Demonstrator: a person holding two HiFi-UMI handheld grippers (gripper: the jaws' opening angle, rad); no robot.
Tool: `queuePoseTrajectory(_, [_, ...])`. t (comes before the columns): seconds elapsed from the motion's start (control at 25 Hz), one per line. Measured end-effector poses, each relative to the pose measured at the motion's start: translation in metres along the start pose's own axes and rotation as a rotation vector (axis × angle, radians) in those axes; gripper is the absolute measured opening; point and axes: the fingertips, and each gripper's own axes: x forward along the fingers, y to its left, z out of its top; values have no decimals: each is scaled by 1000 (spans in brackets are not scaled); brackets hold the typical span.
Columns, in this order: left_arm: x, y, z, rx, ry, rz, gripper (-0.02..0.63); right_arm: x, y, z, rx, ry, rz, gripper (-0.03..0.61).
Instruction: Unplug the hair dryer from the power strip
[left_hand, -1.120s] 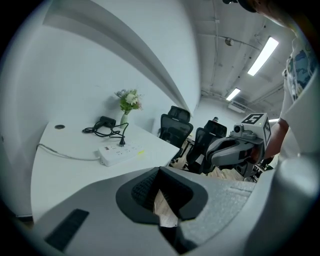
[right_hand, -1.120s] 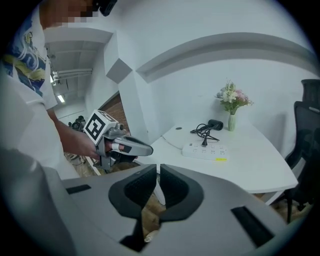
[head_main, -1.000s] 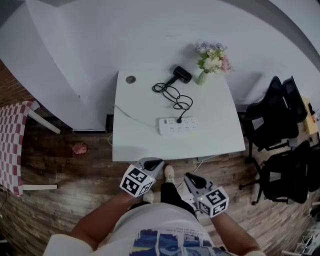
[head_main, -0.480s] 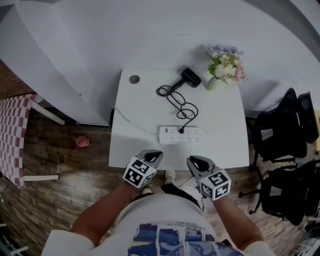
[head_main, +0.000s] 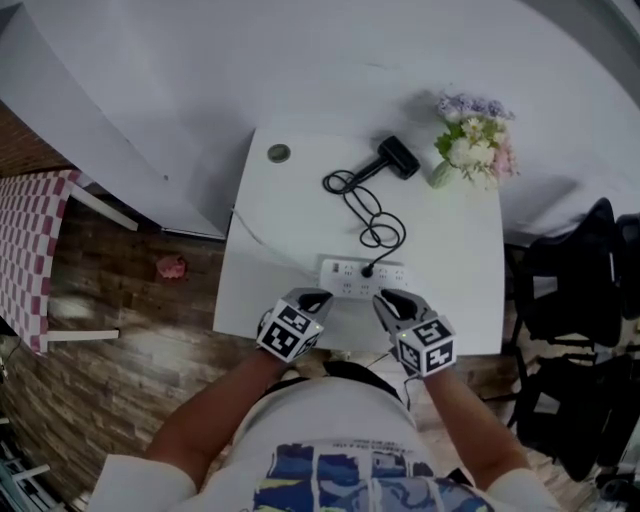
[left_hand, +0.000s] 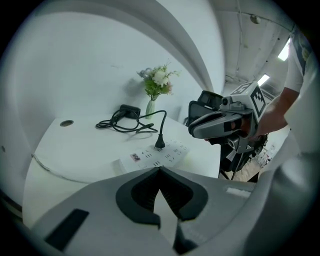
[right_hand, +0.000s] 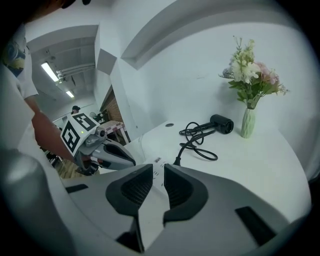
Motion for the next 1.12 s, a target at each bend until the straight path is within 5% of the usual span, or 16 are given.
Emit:
queuePoseTrajectory(0.6, [29, 14, -5, -59, 43, 26, 2, 58, -41, -2, 34, 73, 45, 114])
queuePoseTrajectory(1.12, [30, 14, -5, -41, 50, 29, 2, 79, -44, -5, 92, 76, 92, 83])
